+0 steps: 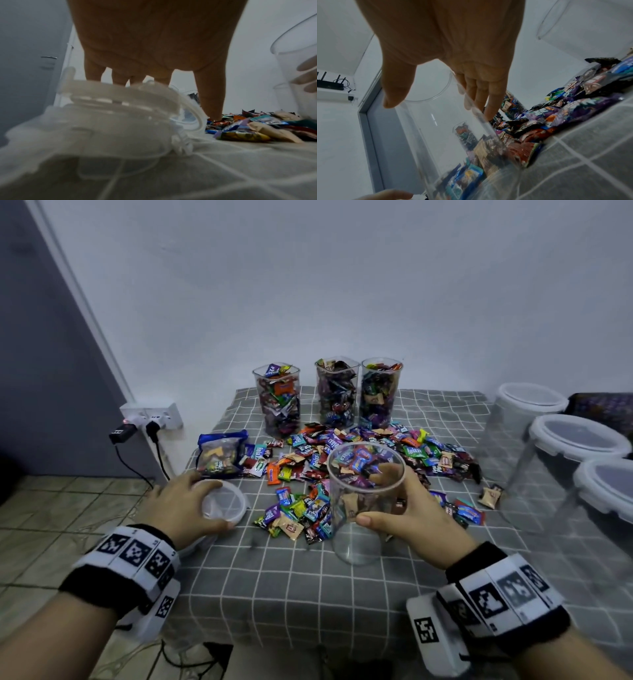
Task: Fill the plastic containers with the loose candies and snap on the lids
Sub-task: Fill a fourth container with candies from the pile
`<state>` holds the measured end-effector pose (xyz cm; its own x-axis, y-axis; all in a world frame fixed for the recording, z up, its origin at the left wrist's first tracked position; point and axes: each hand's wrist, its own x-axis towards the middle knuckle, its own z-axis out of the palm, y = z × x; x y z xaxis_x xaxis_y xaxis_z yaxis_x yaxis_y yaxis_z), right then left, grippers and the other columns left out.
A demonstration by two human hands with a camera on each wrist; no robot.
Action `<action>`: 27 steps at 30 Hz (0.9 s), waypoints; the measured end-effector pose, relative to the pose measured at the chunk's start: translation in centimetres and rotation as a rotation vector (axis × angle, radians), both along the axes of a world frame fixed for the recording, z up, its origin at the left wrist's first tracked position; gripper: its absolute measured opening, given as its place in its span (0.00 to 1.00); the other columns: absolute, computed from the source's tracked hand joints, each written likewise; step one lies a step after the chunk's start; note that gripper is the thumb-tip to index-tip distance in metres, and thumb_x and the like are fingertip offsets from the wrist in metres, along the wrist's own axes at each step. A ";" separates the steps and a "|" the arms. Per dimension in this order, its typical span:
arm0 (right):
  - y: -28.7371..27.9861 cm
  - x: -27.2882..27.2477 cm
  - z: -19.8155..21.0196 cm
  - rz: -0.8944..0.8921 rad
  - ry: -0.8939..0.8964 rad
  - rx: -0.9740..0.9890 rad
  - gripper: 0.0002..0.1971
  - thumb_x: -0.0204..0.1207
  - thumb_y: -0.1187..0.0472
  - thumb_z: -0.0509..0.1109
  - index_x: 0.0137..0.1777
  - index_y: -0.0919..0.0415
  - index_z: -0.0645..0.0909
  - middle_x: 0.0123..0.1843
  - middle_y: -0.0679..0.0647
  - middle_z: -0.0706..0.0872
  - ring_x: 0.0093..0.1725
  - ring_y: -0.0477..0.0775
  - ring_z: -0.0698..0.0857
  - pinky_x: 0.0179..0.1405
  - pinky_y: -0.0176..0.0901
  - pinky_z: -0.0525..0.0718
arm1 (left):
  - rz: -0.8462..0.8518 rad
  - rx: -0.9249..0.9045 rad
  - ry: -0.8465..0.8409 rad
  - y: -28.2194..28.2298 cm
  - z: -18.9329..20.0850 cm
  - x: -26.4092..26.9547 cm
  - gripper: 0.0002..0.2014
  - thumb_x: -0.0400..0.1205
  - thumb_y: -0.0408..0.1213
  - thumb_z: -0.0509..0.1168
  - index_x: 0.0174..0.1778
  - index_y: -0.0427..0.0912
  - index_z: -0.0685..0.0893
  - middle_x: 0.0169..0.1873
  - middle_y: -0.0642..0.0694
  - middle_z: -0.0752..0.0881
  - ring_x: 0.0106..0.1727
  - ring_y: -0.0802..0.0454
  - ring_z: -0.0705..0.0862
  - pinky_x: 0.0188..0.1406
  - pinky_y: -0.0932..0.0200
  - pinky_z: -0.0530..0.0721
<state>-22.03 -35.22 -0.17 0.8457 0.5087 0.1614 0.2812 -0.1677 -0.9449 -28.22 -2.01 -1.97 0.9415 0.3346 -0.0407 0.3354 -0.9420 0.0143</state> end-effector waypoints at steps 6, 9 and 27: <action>0.0 0.2 -0.6 -0.008 0.006 0.000 0.34 0.52 0.50 0.80 0.59 0.42 0.69 0.61 0.42 0.79 0.54 0.28 0.81 0.51 0.23 0.78 | -0.021 -0.007 0.053 -1.3 1.2 0.0 0.41 0.69 0.73 0.60 0.77 0.61 0.64 0.82 0.48 0.53 0.81 0.47 0.55 0.79 0.44 0.57; -0.1 0.2 -0.4 -0.018 -0.008 -0.074 0.34 0.55 0.47 0.82 0.59 0.38 0.67 0.62 0.37 0.77 0.58 0.25 0.77 0.57 0.22 0.75 | -0.080 -0.066 -0.031 -2.9 2.2 0.2 0.39 0.72 0.70 0.60 0.77 0.58 0.66 0.83 0.47 0.51 0.82 0.47 0.53 0.80 0.45 0.57; -3.7 10.4 0.1 -0.406 -0.147 -0.844 0.39 0.73 0.48 0.72 0.79 0.62 0.61 0.76 0.62 0.69 0.75 0.62 0.67 0.73 0.53 0.68 | 0.161 -0.824 -0.173 -6.9 2.8 11.9 0.34 0.79 0.50 0.68 0.76 0.35 0.67 0.72 0.37 0.74 0.70 0.40 0.75 0.71 0.49 0.71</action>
